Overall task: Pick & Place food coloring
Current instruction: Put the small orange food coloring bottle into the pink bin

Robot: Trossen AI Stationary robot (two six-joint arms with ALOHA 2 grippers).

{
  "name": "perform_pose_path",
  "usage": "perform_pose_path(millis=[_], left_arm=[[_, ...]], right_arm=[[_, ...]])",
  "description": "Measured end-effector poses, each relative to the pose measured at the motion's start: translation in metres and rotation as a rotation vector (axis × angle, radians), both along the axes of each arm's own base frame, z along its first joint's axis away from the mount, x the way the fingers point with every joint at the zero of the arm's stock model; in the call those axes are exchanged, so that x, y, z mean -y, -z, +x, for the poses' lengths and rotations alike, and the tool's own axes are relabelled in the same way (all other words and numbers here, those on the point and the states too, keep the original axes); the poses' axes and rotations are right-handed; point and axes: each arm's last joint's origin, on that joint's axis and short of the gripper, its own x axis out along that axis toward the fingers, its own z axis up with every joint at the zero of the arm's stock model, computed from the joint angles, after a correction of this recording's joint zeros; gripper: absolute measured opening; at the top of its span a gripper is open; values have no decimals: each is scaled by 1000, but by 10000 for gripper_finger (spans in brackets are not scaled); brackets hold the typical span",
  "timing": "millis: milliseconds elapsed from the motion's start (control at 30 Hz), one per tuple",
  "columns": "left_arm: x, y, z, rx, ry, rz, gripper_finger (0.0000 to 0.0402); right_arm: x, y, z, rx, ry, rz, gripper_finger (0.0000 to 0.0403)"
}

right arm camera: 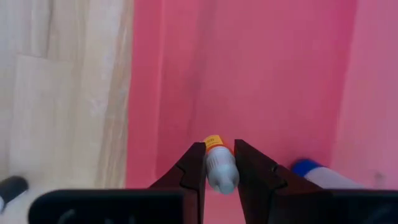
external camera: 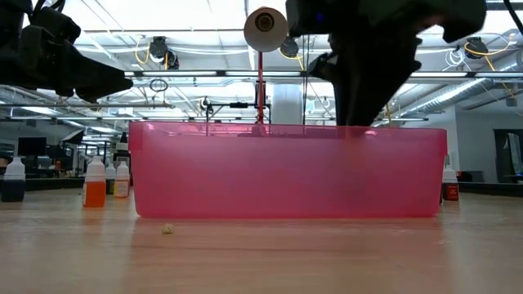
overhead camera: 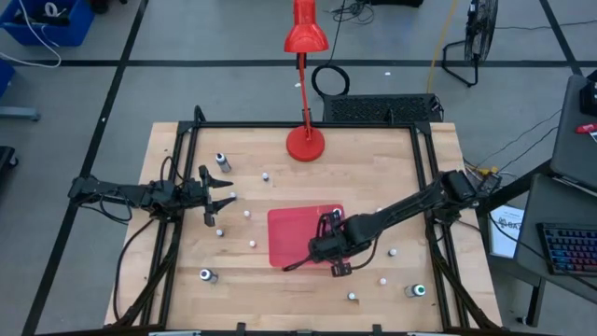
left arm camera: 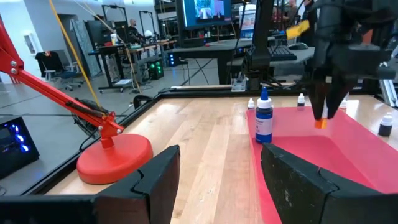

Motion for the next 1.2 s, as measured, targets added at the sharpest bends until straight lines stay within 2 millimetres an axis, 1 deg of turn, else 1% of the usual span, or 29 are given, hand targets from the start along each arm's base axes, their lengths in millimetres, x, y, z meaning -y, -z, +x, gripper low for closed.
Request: perform_pose_path(millis=[200,333,633,867,1067,1200], left_arm=[[0,0,0,0,0,0,225],[0,0,0,0,0,0,225],[0,0,0,0,0,0,225],[0,0,0,0,0,0,225],[0,0,0,0,0,0,225],[0,0,0,0,0,0,225]], right_arm=[[2,14,-2,10,2,9,51],[1,23,-4,-4,-11,57,51],[3,36,-10,-22,-9,50,53],[7,35,-5,15,-21,54,54],[21,33,5,75,-19,58,54],[31,33,8,75,-2,54,54]])
